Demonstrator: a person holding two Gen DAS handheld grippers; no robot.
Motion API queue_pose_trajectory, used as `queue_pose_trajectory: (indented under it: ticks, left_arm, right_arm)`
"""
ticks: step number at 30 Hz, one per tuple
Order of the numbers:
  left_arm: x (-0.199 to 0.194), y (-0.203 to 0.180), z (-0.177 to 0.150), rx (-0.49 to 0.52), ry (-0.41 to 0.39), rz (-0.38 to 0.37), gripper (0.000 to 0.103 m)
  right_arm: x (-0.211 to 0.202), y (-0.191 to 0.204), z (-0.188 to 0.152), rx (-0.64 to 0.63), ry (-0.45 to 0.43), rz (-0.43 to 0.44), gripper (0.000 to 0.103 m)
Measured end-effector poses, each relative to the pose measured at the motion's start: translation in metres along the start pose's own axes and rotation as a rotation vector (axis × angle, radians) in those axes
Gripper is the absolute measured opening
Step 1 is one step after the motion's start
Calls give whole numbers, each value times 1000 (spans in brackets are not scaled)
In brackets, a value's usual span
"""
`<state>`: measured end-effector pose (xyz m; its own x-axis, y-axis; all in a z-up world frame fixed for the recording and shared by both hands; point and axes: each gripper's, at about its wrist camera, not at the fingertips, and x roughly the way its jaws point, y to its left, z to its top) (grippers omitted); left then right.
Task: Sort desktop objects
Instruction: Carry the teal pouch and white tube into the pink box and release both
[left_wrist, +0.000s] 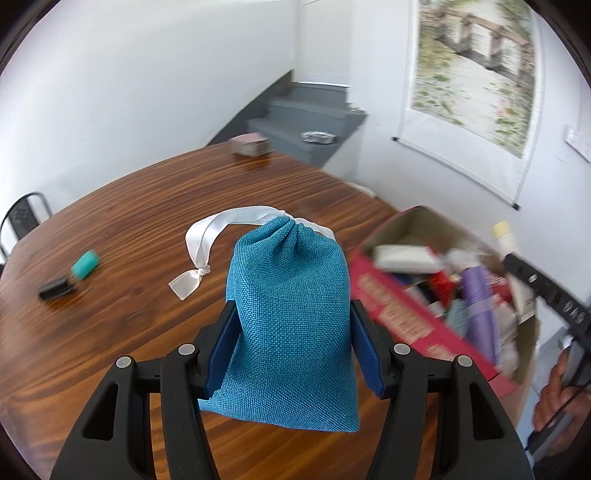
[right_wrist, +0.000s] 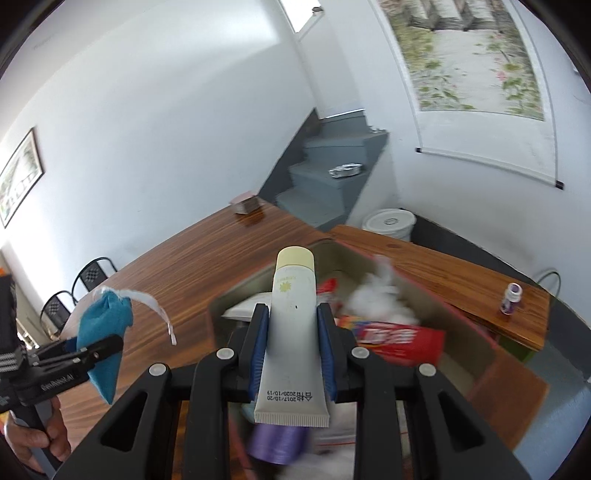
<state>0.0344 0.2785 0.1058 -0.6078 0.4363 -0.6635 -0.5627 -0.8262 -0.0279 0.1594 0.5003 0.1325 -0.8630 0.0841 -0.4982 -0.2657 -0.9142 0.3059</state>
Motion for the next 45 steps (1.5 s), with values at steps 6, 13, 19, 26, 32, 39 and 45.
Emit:
queue_pose_trajectory:
  ticks: [6,13,19,26,32,39,45]
  left_arm:
    - [13,-43,24,52,-14,-104,62]
    - [35,-77,43,83,-6,-201,62]
    - [58,-91,44,90,46,-268,64]
    - [63,-90,44,62,70,-306,64]
    - [50,-85,45,61,29,-319,64]
    - [32,-68,40,62,-13,-280,64]
    - [22,-44,34,33,-29,-240,64]
  right_arm:
    - [3,-23,0,35,9,-21,29]
    - [5,-39,2,58,17,-32,29]
    - [11,-42,3,59,32,-28,29]
    - [16,-44,2,78,55,-17,30]
    - [18,-45,3,82,60,-16,30]
    - [21,-39,11,55,59,-30,31]
    - [17,-33,16,67,52,-32,31]
